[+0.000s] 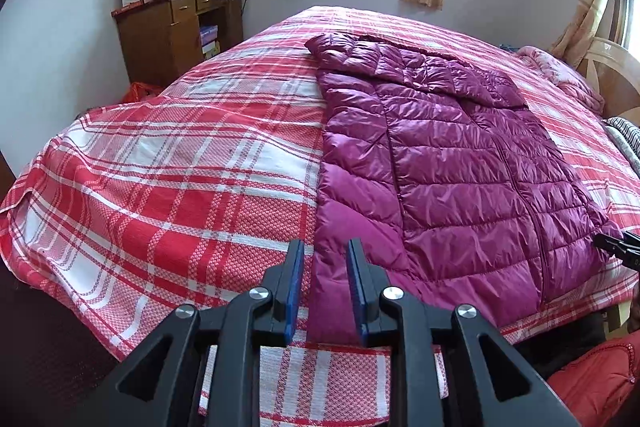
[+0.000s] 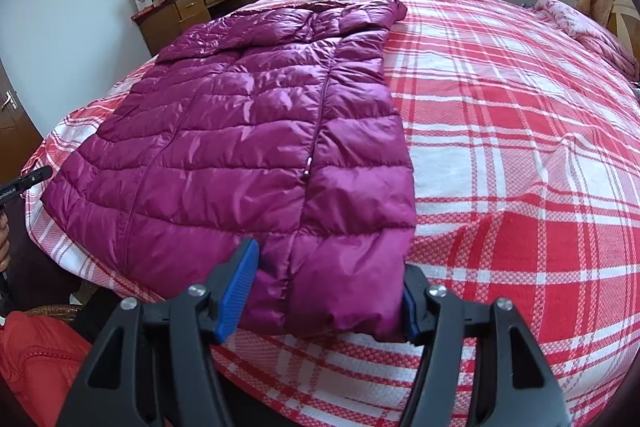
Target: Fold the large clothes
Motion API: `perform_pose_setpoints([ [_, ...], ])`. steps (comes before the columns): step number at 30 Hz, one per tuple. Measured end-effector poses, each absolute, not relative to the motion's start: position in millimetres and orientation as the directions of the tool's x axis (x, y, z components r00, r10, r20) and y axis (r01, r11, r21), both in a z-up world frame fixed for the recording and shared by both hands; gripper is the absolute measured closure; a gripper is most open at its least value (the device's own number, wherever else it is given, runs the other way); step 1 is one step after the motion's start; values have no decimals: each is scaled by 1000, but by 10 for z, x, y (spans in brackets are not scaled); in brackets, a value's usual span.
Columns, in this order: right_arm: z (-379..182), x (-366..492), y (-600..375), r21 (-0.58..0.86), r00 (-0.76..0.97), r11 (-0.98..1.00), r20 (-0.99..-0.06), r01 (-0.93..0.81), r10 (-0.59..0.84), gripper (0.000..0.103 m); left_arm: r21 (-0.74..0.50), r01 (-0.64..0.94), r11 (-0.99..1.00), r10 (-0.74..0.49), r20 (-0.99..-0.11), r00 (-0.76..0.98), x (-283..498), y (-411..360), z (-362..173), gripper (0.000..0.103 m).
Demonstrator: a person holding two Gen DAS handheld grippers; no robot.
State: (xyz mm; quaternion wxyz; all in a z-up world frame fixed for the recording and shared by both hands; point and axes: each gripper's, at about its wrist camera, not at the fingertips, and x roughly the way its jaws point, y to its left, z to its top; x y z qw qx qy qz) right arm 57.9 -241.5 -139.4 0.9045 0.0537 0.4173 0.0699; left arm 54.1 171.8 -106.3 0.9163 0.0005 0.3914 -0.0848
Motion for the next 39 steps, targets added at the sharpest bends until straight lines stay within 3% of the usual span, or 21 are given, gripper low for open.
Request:
perform_pose_setpoints([
  [1, -1391, 581, -2422, 170, 641, 982, -745, -84, 184, 37, -72, 154, 985, -158, -728, 667, 557, 1715, -1098, 63],
  [4, -1403, 594, -2449, 191, 636, 978, -746, -79, 197, 37, -105, 157, 982, -182, -756, 628, 593, 1708, -1211, 50],
  [6, -1403, 591, -2455, 199, 637, 977, -744, -77, 201, 37, -85, 167, 982, -173, -759, 628, 588, 1666, -1213, 45],
  [11, -1422, 603, -2427, 195, 635, 977, -744, -91, 208, 31, -47, 176, 983, -151, -749, 645, 569, 1585, -1235, 45],
  [14, -1435, 598, -2364, 155, 636, 982, -749, -105, 186, 31, -23, 201, 979, -150, -746, 649, 552, 1543, -1222, 63],
  [15, -1437, 595, -2347, 139, 636, 984, -751, -109, 177, 36, 1, 201, 979, -134, -745, 654, 553, 1530, -1221, 72],
  [16, -1438, 593, -2336, 123, 638, 986, -752, -112, 167, 52, 10, 198, 980, -125, -743, 657, 555, 1532, -1221, 79],
  [18, -1446, 608, -2363, 137, 631, 984, -755, -117, 180, 69, -12, 192, 981, -137, -743, 655, 570, 1567, -1219, 87],
  [20, -1460, 618, -2427, 199, 622, 973, -749, -116, 227, 76, -55, 196, 979, -171, -747, 642, 582, 1597, -1212, 99],
  [27, -1312, 568, -2414, 249, 620, 954, -727, -164, 296, 88, -113, 308, 945, -299, -684, 666, 440, 1455, -1027, 102],
  [33, -992, 416, -2511, 323, 633, 924, -677, -204, 376, 89, -217, 385, 897, -429, -640, 638, 306, 1501, -803, 102],
  [39, -877, 231, -2585, 336, 602, 916, -692, -218, 397, 89, -345, 412, 843, -536, -606, 588, 174, 1586, -690, 102],
])
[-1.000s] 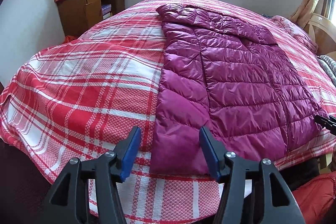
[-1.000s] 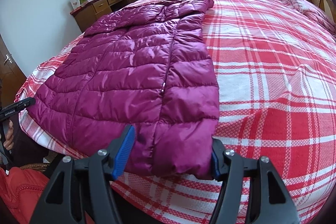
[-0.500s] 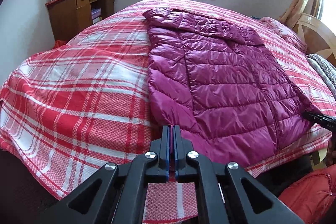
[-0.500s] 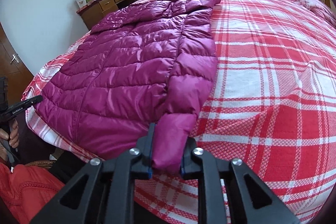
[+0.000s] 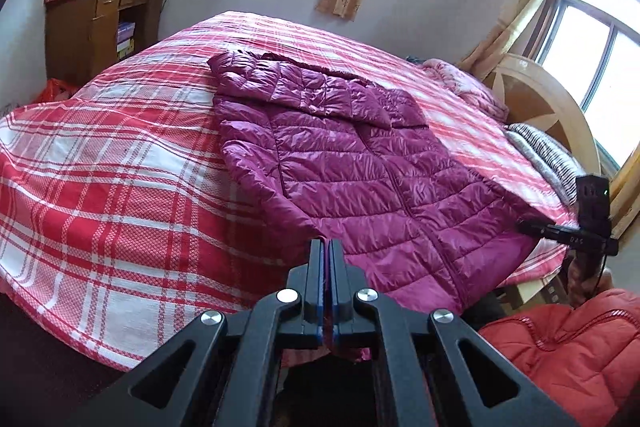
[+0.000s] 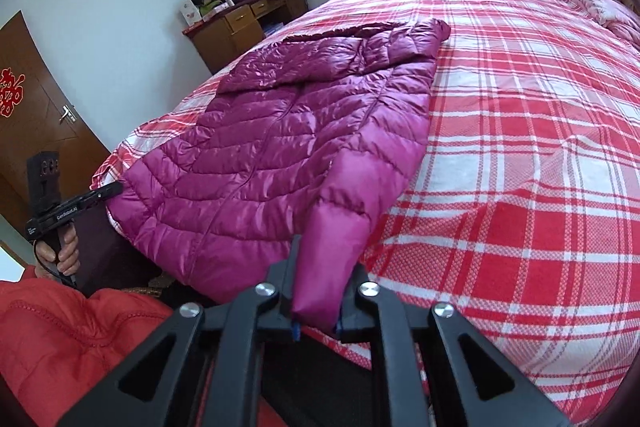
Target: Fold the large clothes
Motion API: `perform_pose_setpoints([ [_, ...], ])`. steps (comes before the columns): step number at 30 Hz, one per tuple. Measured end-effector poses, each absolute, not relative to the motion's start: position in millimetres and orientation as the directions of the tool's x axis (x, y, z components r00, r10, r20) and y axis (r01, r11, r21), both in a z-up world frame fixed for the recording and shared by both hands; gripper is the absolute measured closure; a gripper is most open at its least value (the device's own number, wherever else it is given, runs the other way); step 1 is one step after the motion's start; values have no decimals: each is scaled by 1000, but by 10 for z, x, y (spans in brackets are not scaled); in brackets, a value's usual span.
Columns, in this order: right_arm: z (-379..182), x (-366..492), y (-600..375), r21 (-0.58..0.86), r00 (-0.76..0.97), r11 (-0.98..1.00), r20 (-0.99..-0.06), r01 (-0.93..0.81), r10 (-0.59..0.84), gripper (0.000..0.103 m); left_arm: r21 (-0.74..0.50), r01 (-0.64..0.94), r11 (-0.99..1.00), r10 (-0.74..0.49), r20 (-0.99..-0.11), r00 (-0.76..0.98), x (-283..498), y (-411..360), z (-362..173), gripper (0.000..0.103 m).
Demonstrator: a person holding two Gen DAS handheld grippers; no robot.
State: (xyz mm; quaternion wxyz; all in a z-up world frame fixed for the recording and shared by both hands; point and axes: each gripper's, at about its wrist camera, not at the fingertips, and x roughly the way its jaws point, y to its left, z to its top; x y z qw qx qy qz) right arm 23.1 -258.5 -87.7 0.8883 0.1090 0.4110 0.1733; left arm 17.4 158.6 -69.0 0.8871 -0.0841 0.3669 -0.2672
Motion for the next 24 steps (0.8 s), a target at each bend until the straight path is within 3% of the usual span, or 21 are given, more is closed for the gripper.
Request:
perform_pose_setpoints([
  [9, -898, 420, -2888, 467, 608, 872, -653, -147, 452, 89, -411, 279, 868, -488, -601, 633, 422, 1787, -498, 102],
  [19, -657, 727, -3097, 611, 625, 781, -561, -129, 543, 89, -366, 182, 913, -389, -639, 664, 937, 1752, -278, 102],
  [24, -507, 1120, -3142, 617, 634, 777, -553, -125, 541, 88, -274, 121, 954, -276, -645, 712, 1490, 1668, -210, 102],
])
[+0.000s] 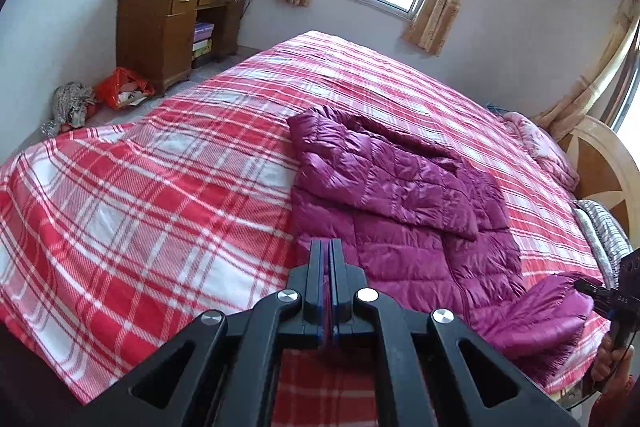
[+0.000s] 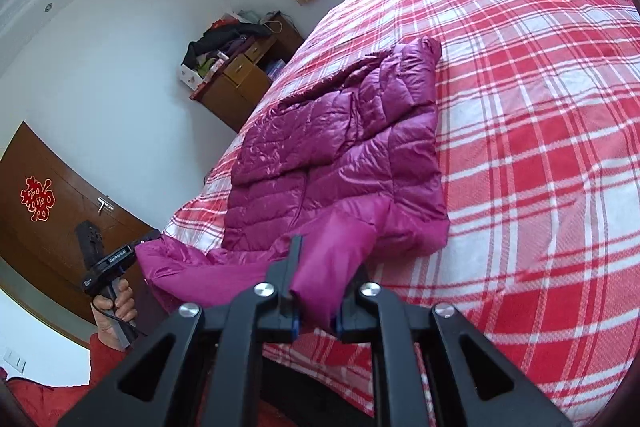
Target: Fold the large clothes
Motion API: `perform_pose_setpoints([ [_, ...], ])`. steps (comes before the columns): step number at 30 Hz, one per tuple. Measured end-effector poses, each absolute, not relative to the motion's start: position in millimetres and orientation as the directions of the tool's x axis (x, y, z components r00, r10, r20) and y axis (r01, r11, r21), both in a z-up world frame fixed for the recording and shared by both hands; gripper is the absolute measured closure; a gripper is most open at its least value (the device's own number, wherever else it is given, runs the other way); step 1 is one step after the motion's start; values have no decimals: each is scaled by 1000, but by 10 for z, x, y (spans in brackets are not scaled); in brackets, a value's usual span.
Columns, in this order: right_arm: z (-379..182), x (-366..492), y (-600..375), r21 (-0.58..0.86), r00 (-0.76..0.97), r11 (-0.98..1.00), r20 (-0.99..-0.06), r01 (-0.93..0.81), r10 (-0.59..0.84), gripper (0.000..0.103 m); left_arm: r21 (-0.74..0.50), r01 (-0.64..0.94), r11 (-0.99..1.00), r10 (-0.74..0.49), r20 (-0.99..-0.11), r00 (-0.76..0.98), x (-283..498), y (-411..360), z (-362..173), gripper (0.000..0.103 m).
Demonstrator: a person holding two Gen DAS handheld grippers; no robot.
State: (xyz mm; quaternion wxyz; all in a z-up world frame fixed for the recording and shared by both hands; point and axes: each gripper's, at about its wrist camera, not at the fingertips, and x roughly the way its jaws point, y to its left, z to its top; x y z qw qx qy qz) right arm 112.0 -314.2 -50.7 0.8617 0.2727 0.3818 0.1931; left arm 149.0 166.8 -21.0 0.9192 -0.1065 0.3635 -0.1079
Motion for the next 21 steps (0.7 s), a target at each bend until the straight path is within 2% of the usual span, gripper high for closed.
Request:
perform_pose_setpoints([
  [3, -543, 1458, -3171, 609, 633, 789, -580, -83, 514, 87, -207, 66, 976, -191, -673, 715, 1843, 1616, -305, 102],
  [8, -812, 1953, -3279, 668, 609, 744, -595, 12, 524, 87, -204, 25, 979, -165, -708, 686, 2268, 1551, -516, 102],
  [12, -960, 2299, -3230, 666, 583, 743, -627, 57, 517, 86, -147, 1, 989, -106, -708, 698, 2481, 1500, -502, 102],
  [17, -1089, 2675, -3207, 652, 567, 750, -661, 110, 492, 84, -241, -65, 968, -125, -693, 710, 2735, 1839, -356, 101],
  [21, -1195, 2867, -3203, 647, 555, 750, -677, 135, 484, 82, -273, -36, 961, -160, -659, 735, 2758, 2066, -269, 101],
])
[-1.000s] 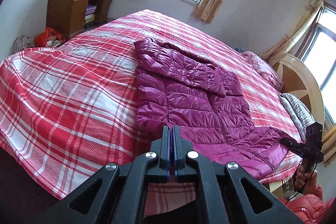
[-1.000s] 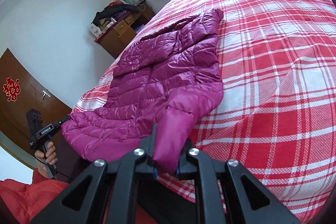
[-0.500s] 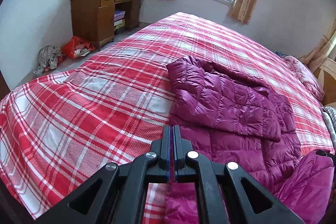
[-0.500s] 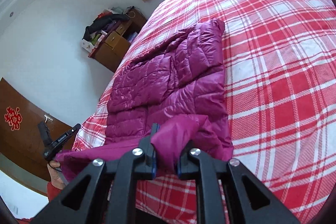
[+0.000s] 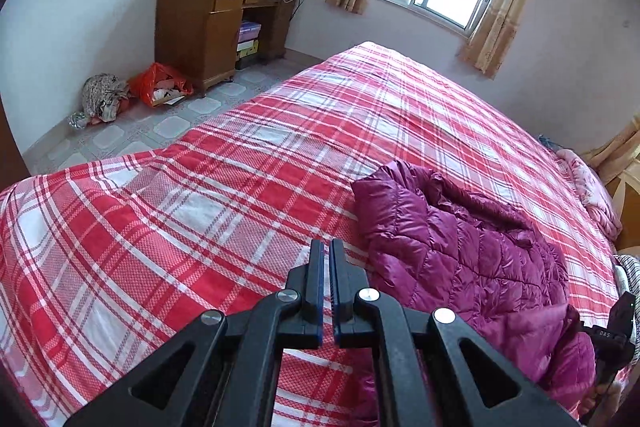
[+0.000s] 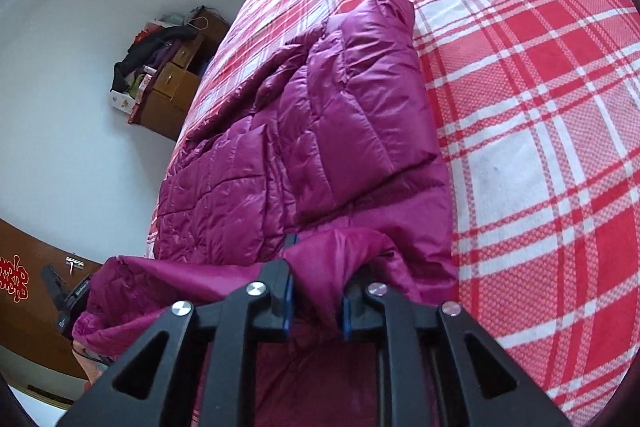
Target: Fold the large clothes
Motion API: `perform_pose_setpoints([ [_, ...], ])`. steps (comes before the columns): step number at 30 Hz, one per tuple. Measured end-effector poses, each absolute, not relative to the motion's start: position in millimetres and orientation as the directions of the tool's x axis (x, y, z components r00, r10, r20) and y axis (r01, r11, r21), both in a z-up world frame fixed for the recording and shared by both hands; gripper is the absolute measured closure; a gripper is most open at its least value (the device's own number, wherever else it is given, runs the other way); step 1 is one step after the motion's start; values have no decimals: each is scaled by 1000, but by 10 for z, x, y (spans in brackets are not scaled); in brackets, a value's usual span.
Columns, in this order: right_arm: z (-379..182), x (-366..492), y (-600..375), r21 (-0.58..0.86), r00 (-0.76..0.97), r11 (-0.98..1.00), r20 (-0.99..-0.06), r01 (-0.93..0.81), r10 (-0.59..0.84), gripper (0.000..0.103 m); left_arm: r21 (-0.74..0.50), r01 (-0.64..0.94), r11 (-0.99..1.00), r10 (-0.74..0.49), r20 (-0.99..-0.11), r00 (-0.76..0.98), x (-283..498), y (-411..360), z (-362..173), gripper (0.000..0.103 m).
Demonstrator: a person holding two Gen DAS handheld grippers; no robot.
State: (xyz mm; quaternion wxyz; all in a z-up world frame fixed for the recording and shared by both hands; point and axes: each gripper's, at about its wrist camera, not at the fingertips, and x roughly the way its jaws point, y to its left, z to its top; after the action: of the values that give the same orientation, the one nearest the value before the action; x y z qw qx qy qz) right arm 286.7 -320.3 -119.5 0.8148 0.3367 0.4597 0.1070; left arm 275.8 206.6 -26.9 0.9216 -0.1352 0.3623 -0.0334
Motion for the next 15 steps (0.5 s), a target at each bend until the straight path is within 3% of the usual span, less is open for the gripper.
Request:
perform_pose_setpoints([
  [5, -1261, 3002, -3277, 671, 545, 723, -673, 165, 500, 78, -268, 48, 962, -217, -647, 731, 2595, 2164, -395, 101],
  [8, -1228, 3083, -3401, 726, 547, 665, -634, 176, 547, 56, -319, 91, 943, -290, -660, 692, 2528, 2132, -562, 101],
  [10, -1106, 3060, -3563, 797, 610, 586, -538, 144, 582, 25, -363, 123, 924, -344, -644, 683, 2460, 2105, -625, 101],
  [12, -906, 2945, -3707, 822, 692, 563, -457, 88, 559, 10, -394, 159, 905, -389, -620, 681, 2377, 2058, -664, 101],
  [15, -574, 2690, -3785, 751, 761, 660, -423, -8, 491, 6, -395, 175, 902, -399, -608, 686, 2276, 1987, -710, 101],
])
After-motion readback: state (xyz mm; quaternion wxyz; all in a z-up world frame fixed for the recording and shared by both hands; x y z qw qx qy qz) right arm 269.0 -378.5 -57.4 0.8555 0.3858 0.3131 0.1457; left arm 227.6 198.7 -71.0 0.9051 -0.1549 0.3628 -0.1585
